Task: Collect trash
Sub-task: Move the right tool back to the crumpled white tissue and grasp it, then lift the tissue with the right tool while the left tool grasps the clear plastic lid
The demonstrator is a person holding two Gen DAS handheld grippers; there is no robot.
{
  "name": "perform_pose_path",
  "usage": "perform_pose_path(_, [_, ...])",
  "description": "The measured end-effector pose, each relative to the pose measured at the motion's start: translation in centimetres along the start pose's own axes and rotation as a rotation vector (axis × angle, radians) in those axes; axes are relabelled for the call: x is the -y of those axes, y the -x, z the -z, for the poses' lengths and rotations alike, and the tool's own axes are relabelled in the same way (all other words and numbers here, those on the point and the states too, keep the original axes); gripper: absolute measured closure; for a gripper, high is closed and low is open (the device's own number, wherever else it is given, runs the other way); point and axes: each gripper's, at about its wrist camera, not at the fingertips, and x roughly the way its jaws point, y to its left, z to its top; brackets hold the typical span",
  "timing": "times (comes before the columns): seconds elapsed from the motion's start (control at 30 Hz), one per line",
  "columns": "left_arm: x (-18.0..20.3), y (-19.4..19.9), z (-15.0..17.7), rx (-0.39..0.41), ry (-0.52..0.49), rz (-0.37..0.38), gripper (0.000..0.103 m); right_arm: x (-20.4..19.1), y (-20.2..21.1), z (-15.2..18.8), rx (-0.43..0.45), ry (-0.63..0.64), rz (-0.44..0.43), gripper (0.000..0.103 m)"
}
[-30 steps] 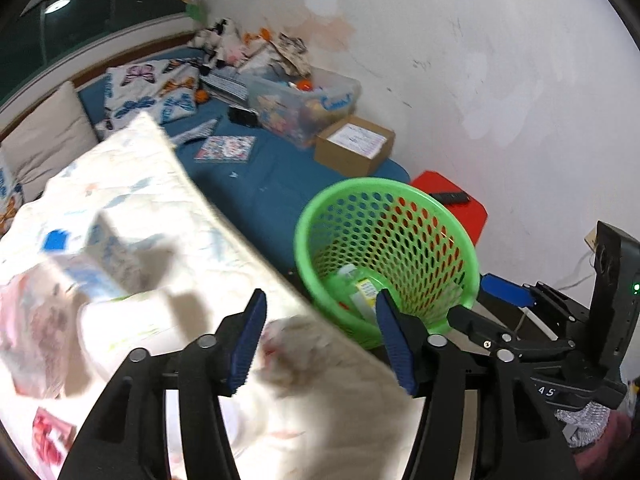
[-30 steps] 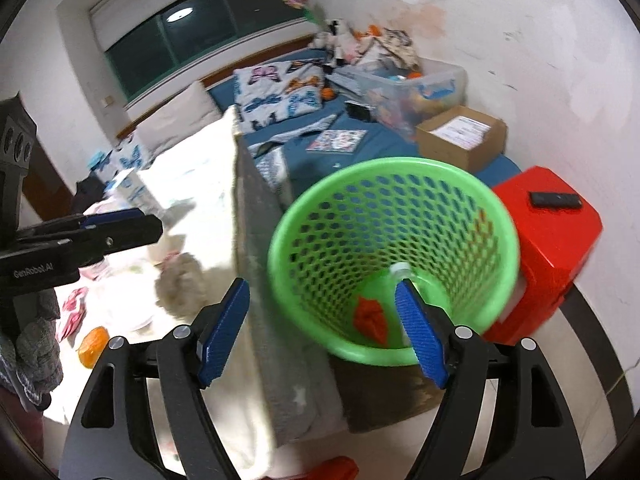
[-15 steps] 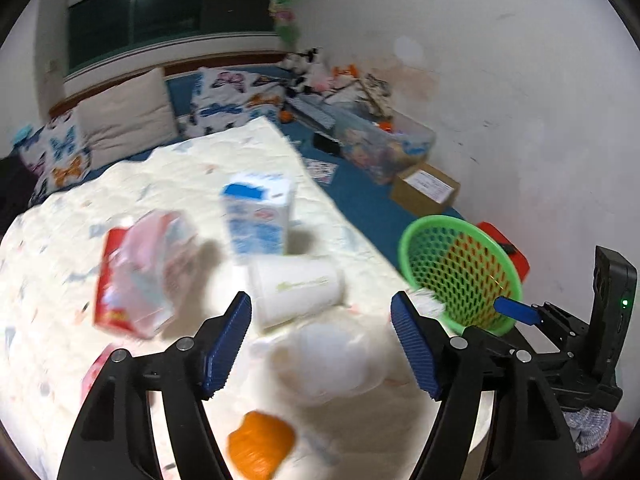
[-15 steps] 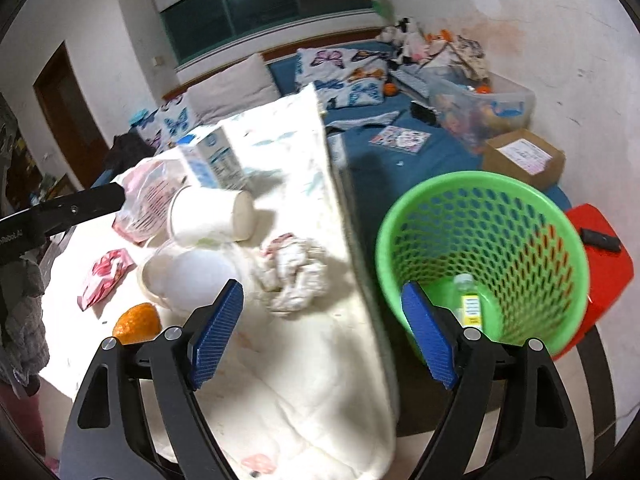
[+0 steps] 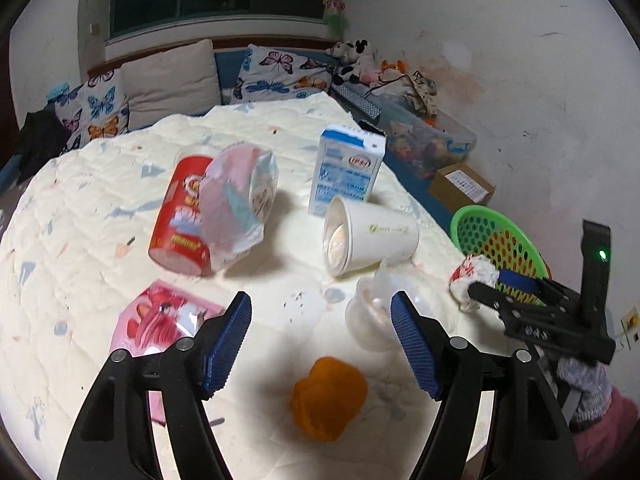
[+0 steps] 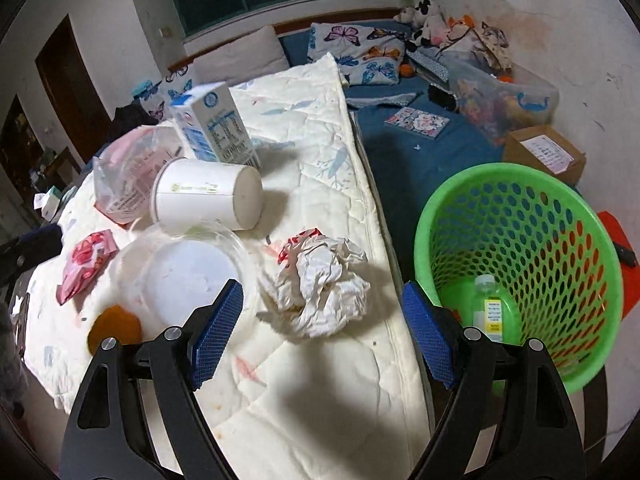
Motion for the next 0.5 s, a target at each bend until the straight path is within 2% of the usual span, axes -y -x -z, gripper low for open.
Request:
perform_pose_path(0.3, [0.4,-0.8,1.4,-0.027,-0.007,0.017,0.034,0.2,-1.8,-0.2,-0.027,-0.004,-0.023,0.039])
perform_pose_path(0.33, [0.6,-1.0,1.3,-0.028,-0.012,0.019,0.034,0.1,-1.7,-0.2,-0.025,-0.001,-0.027,0.042])
perform_pose_path(0.5, [2.0,-1.4,1.0,-0.032,-0.044,0.039,0.041,-0.1,-1.2,0.0,-0.013,0.008,-0.032,0.047])
